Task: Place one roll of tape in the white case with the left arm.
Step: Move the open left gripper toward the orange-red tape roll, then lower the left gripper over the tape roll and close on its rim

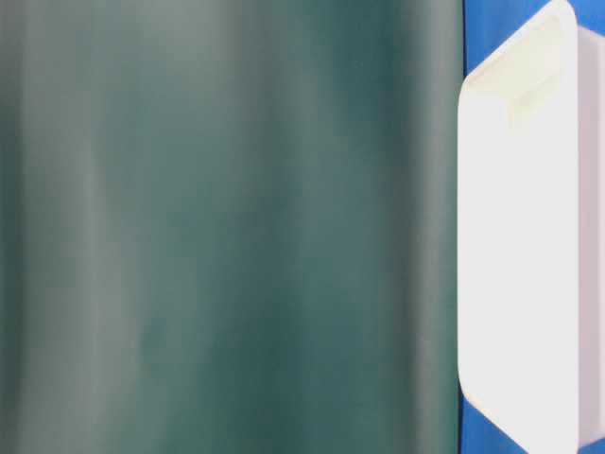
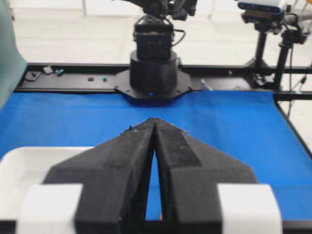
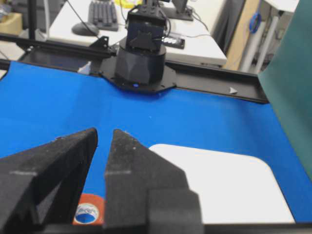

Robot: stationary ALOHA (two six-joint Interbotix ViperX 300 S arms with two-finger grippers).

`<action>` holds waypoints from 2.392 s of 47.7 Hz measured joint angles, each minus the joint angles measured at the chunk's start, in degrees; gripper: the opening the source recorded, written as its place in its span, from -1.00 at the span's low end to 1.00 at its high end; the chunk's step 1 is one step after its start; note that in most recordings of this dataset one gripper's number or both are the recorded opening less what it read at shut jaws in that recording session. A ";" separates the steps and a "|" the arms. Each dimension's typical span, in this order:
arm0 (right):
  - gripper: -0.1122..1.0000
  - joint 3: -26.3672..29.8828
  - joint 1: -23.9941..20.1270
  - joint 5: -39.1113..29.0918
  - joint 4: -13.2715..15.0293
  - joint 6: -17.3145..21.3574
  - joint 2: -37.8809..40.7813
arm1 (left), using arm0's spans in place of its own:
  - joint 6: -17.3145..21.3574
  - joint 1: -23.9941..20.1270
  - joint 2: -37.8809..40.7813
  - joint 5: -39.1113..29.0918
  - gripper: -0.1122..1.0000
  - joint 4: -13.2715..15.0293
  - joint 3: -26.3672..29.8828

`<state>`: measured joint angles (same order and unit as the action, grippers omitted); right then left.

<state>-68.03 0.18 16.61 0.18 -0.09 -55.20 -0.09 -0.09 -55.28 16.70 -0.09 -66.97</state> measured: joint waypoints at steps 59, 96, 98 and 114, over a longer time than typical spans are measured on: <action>-0.99 1.49 0.35 -2.90 1.32 -1.32 2.72 | -3.87 9.67 38.67 2.55 0.82 -1.76 17.49; -1.00 1.41 0.44 -3.16 1.41 -1.23 4.66 | -3.60 9.67 67.85 -28.13 0.82 -1.76 40.61; -1.00 1.41 0.44 -3.25 1.32 -1.32 4.83 | -3.60 9.67 69.35 -29.09 0.82 -1.85 41.57; -1.00 1.14 0.44 -3.25 1.32 -1.23 5.27 | -3.52 9.76 74.71 -33.75 0.82 -2.11 45.88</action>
<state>-66.88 0.62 13.36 1.49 -1.32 -49.92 -3.60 9.67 19.42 -17.05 -2.20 -21.09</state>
